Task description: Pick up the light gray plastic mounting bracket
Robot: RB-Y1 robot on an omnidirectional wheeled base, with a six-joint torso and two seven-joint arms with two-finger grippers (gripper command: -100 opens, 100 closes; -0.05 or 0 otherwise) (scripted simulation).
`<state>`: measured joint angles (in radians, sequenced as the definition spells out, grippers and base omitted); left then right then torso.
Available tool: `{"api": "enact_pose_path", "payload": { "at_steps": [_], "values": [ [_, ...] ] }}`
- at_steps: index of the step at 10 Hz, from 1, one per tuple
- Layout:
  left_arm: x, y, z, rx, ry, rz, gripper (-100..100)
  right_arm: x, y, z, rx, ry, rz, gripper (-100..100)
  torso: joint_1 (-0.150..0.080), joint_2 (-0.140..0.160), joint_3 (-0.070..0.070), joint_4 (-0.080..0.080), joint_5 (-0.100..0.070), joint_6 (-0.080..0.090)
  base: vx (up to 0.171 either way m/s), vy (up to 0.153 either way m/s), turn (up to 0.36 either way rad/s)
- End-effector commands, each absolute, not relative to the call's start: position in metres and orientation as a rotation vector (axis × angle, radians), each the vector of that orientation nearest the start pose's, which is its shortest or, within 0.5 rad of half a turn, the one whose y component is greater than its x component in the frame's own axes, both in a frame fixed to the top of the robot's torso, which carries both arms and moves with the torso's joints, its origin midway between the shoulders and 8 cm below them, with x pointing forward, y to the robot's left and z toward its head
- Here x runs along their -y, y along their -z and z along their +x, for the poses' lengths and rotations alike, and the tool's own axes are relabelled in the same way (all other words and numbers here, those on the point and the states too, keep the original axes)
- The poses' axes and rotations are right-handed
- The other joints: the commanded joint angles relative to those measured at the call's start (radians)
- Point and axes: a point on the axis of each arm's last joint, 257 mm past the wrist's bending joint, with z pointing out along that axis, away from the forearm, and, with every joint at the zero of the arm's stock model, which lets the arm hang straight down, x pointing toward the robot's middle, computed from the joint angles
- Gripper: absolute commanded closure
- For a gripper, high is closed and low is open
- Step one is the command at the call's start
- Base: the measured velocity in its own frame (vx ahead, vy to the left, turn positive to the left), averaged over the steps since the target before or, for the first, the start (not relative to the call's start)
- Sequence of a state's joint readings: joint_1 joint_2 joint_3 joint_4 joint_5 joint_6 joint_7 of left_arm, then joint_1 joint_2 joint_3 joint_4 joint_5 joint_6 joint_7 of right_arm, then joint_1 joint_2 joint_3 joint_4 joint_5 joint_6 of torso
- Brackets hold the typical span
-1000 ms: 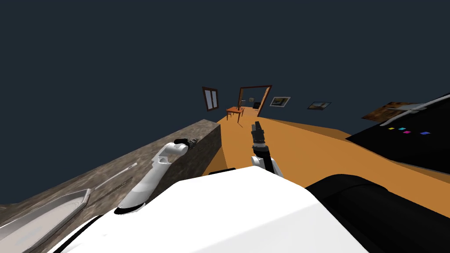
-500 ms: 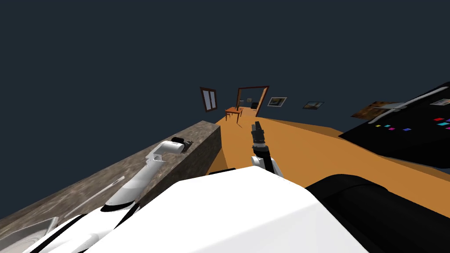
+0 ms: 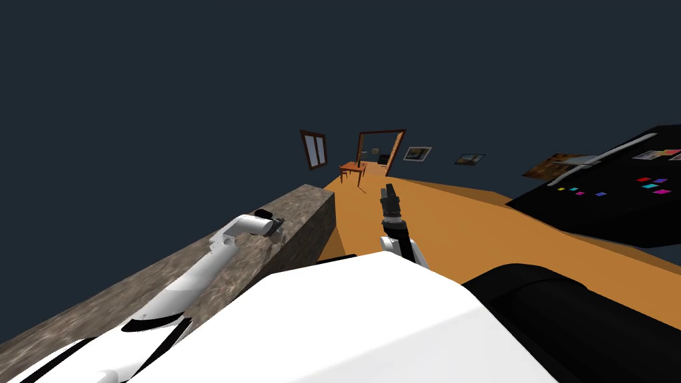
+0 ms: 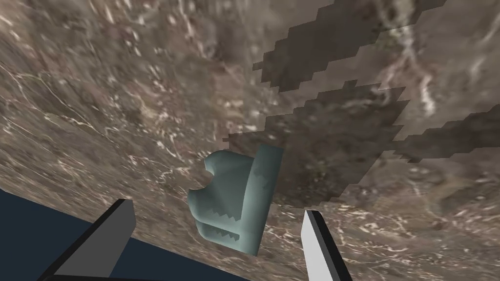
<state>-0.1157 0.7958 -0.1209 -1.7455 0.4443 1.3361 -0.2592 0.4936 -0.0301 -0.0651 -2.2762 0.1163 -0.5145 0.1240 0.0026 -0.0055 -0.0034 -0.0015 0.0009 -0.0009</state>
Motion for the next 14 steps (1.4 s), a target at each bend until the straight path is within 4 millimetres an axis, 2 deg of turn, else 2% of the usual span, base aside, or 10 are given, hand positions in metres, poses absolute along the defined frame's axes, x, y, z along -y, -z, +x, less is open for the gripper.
{"api": "enact_pose_path", "payload": {
  "at_steps": [1,2,4,5,6,10,11,12,14],
  "values": [
    [-0.436,0.318,0.425,-2.267,-0.002,-1.303,0,0.282,-0.027,0.342,-0.715,-1.054,0.492,0,0.0,0.0,0.0,0.0,0.0,0.0,0.011,0.008,0.0],
    [-0.44,0.327,0.426,-2.259,-0.002,-1.312,-100,0.282,-0.027,0.342,-0.715,-1.055,0.492,0,-0.002,0.003,0.002,0.001,-0.001,0.0,0.01,0.012,-0.058],
    [-0.444,0.336,0.426,-2.252,-0.005,-1.32,-100,0.282,-0.027,0.342,-0.715,-1.055,0.492,0,-0.002,0.004,0.003,0.001,-0.001,0.0,0.008,0.018,-0.057],
    [-0.442,0.334,0.427,-2.256,-0.006,-1.319,-100,0.282,-0.027,0.342,-0.715,-1.055,0.492,0,-0.002,0.005,0.003,0.001,-0.001,0.0,0.003,0.009,-0.009],
    [-0.443,0.334,0.427,-2.254,-0.004,-1.317,100,0.282,-0.027,0.342,-0.715,-1.055,0.492,0,-0.003,0.005,0.003,0.001,-0.001,0.0,-0.001,0.003,0.015],
    [-0.443,0.335,0.426,-2.256,-0.006,-1.319,100,0.282,-0.027,0.342,-0.715,-1.055,0.492,0,-0.003,0.005,0.003,0.002,-0.001,0.0,0.0,0.0,0.0],
    [-0.443,0.335,0.426,-2.255,-0.006,-1.318,0,0.282,-0.027,0.342,-0.715,-1.055,0.492,0,-0.003,0.005,0.003,0.002,-0.001,0.0,0.0,0.0,0.0],
    [-0.44,0.327,0.426,-2.259,-0.002,-1.312,100,0.282,-0.027,0.342,-0.715,-1.055,0.492,0,-0.003,0.005,0.003,0.002,-0.001,0.0,-0.005,-0.011,0.058],
    [-0.435,0.318,0.425,-2.267,-0.001,-1.303,100,0.282,-0.027,0.342,-0.715,-1.055,0.492,0,-0.005,0.006,0.004,0.002,-0.001,0.0,-0.009,-0.018,0.056]
  ]
}}
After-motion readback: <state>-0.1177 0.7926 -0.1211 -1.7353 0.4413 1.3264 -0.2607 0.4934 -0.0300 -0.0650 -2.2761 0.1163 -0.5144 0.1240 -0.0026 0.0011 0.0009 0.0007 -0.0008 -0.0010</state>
